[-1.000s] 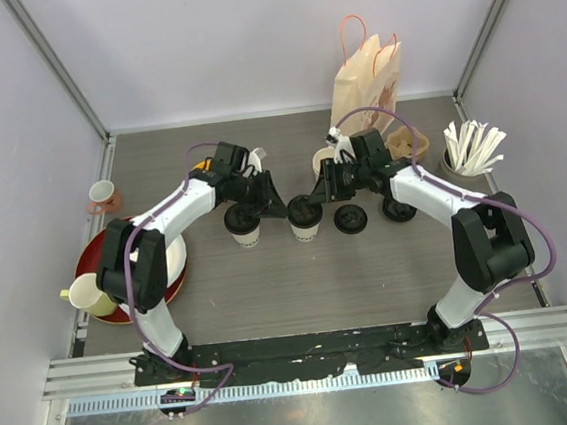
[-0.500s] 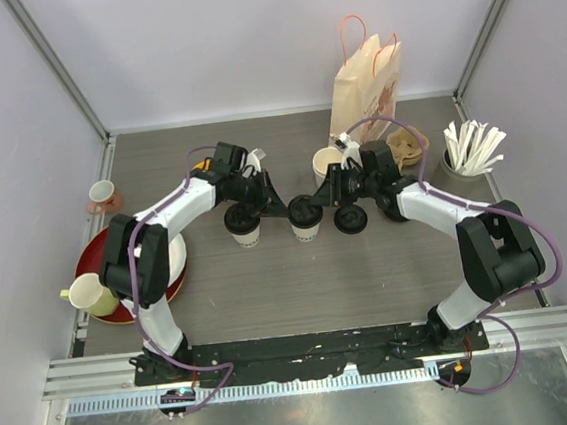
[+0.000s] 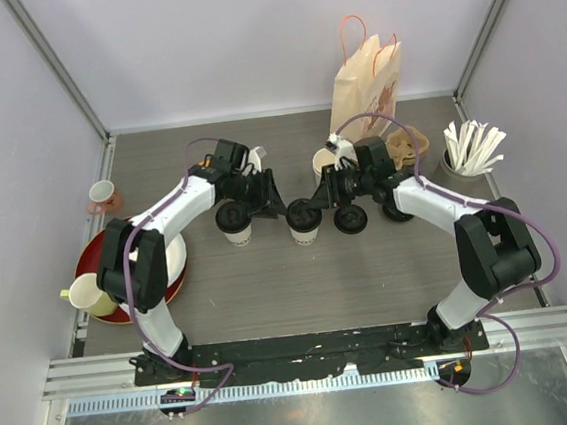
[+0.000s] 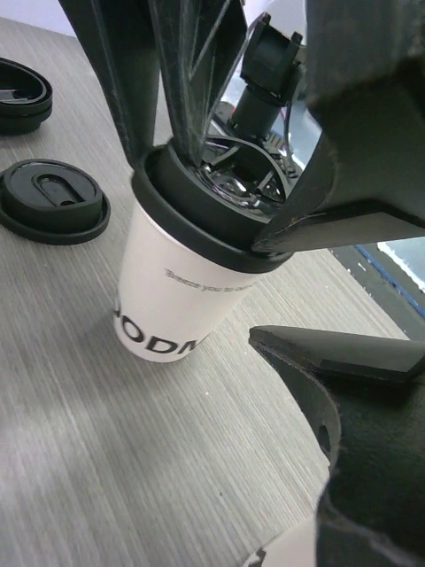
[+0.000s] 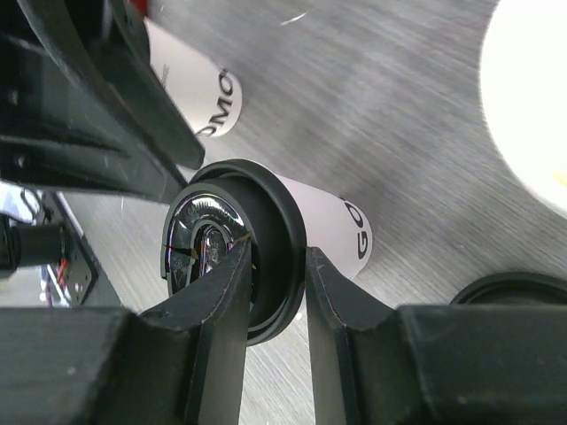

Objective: Pack the takeout coffee

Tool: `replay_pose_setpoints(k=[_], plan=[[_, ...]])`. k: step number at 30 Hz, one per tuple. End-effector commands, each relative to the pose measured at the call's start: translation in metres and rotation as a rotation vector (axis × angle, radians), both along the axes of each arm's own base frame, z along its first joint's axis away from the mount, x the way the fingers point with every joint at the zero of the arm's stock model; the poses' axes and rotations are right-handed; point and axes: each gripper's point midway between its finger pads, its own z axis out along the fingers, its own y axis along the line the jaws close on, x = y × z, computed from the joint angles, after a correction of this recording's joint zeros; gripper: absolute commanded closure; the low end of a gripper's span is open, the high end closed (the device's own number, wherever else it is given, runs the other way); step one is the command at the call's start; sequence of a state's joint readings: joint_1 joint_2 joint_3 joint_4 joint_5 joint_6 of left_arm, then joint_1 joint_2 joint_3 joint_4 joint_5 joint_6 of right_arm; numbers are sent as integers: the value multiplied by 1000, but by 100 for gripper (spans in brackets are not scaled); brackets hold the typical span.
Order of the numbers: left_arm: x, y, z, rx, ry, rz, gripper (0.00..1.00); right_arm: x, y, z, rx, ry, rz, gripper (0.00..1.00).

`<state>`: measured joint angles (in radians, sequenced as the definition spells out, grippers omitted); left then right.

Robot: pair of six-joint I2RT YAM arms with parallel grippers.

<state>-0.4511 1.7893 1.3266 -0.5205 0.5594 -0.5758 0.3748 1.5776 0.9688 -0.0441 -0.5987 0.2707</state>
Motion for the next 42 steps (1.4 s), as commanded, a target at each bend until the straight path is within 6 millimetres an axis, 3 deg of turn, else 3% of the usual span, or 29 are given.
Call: replay_pose_setpoints(k=[1, 7, 12, 17, 22, 29, 33, 42], plan=[[26, 7, 48, 6, -216, -8, 57, -32, -2, -31, -119, 92, 163, 88], [29, -4, 43, -42, -196, -41, 57, -20, 5, -24, -131, 22, 255, 88], [12, -4, 17, -36, -83, -70, 59, -12, 11, -18, -133, -32, 327, 88], [6, -5, 12, -38, -81, -86, 62, -7, 13, -21, -140, -30, 338, 89], [-6, -5, -6, -34, -6, -91, 70, -5, 12, -22, -146, -29, 323, 89], [-38, 0, -46, 4, 145, -104, 83, -5, 7, -29, -149, -45, 270, 93], [-40, 5, -59, 37, 160, -95, 93, -5, 6, -28, -142, -73, 249, 95], [-53, 17, -86, 99, 210, -81, 99, -12, -1, -31, -156, -101, 220, 95]])
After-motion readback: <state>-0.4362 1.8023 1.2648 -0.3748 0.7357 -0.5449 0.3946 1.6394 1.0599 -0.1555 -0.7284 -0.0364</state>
